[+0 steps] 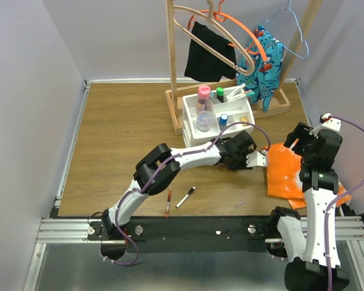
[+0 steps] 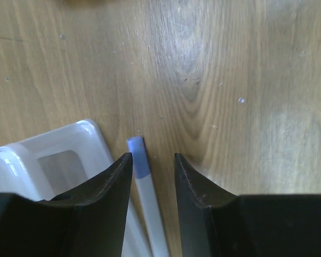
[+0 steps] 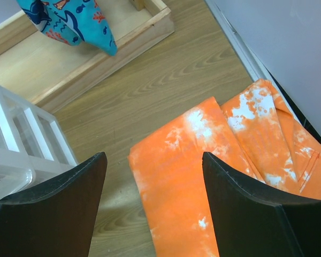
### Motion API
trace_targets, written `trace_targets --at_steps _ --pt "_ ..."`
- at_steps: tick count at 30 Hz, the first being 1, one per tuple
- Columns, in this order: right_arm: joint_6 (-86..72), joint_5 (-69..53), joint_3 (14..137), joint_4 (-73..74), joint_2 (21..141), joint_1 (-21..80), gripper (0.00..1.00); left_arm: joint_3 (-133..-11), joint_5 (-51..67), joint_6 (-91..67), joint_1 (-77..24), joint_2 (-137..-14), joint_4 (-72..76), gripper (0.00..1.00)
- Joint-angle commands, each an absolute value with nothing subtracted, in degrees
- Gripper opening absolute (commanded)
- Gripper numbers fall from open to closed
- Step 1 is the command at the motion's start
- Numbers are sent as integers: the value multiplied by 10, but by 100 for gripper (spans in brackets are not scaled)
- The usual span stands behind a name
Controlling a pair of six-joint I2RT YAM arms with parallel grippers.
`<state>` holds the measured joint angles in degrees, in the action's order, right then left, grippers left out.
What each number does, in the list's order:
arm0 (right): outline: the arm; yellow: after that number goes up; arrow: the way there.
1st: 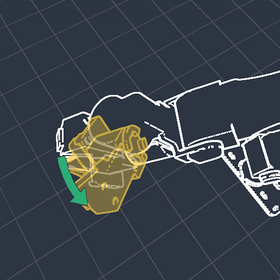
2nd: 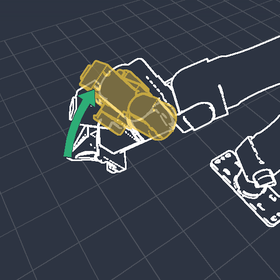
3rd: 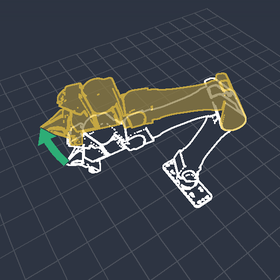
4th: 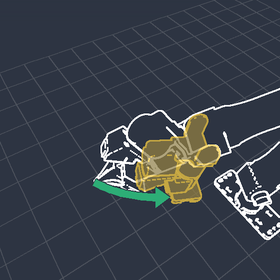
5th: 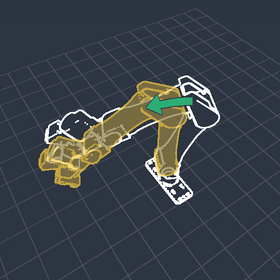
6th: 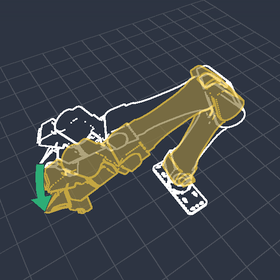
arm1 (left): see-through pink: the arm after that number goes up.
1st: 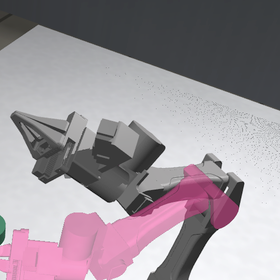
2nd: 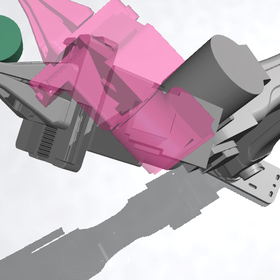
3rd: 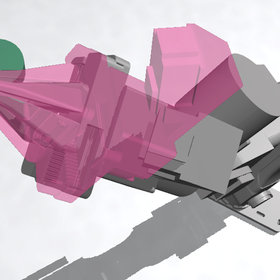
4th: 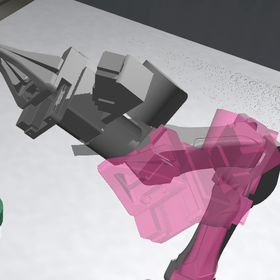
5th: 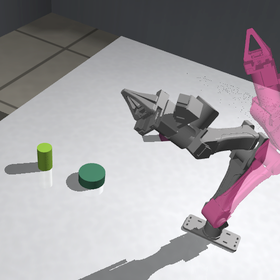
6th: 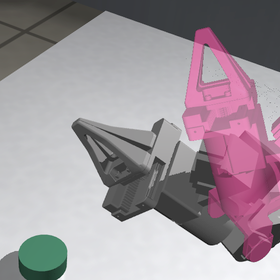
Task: Sort the stationery into containers
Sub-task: Pick up the pen from the center of the board.
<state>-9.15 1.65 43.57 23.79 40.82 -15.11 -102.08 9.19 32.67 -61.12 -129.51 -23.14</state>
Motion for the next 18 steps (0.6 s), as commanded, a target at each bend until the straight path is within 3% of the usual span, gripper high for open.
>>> trace_targets --at_steps 1,9,18 --pt "-89 17 427 245 406 -153 80 -1047 85 304 -599 -1318 -236 46" --pt "-91 17 423 241 410 -154 80 -1080 126 298 -584 -1347 -282 44" --pt "-91 13 423 236 416 -154 79 -1045 169 290 -586 -1334 -301 34"
